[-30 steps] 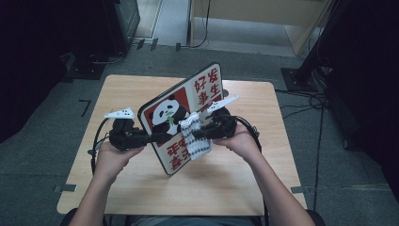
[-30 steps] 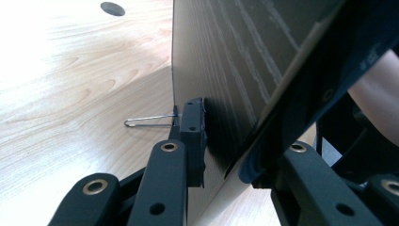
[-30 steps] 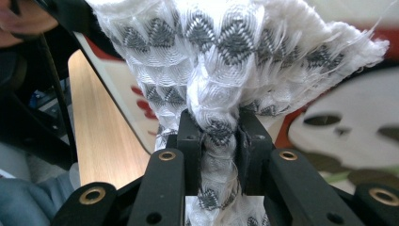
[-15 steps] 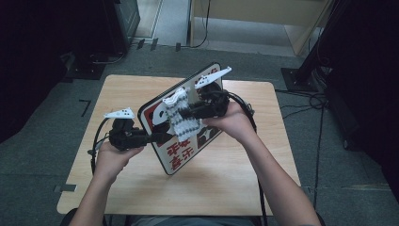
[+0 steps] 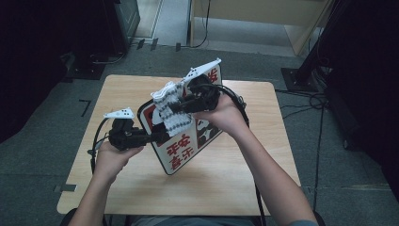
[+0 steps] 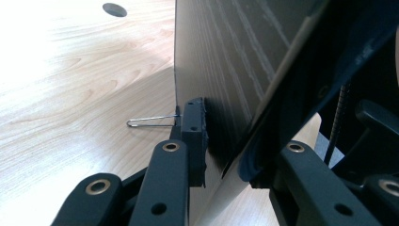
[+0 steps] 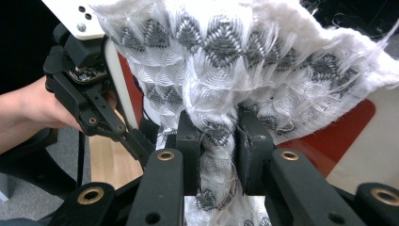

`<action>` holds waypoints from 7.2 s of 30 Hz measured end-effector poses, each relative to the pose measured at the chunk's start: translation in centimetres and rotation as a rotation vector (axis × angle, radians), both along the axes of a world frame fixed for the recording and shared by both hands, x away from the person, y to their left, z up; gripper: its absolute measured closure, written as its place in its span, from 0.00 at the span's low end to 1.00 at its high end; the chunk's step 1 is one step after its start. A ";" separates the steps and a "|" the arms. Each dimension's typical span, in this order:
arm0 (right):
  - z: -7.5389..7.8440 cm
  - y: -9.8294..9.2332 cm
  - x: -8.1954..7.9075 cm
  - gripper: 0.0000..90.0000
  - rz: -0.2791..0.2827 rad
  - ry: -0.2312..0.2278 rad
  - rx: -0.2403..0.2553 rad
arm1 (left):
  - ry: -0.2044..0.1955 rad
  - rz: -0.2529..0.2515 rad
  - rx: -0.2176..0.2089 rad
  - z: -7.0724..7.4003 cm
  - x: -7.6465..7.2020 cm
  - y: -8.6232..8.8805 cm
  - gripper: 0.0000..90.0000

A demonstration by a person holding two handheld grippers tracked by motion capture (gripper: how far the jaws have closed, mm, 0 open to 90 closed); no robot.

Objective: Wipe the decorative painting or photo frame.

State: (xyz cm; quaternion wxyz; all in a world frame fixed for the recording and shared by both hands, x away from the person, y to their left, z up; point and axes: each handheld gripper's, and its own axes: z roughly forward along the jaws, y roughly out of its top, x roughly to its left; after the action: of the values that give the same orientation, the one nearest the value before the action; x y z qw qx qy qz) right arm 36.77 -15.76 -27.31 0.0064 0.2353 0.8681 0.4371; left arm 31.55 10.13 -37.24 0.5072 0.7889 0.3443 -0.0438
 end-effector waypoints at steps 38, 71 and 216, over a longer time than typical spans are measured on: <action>-5.1 -0.9 -0.9 0.82 0.010 0.034 -0.007 | -0.003 -0.004 0.004 0.0 0.0 0.0 0.83; -8.8 -1.8 -1.6 0.81 0.003 0.036 0.017 | 0.003 -0.001 0.004 0.0 0.0 0.0 0.82; 1.3 3.6 -2.3 0.85 0.101 0.009 -0.002 | -0.027 0.023 -0.026 1.3 -0.6 4.8 0.81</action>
State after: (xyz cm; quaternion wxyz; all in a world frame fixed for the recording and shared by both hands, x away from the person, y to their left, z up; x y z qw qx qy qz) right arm 34.47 -12.14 -26.02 -0.0193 0.1932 0.8792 0.4350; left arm 31.00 14.96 -35.93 0.5224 0.7788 0.3459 -0.0317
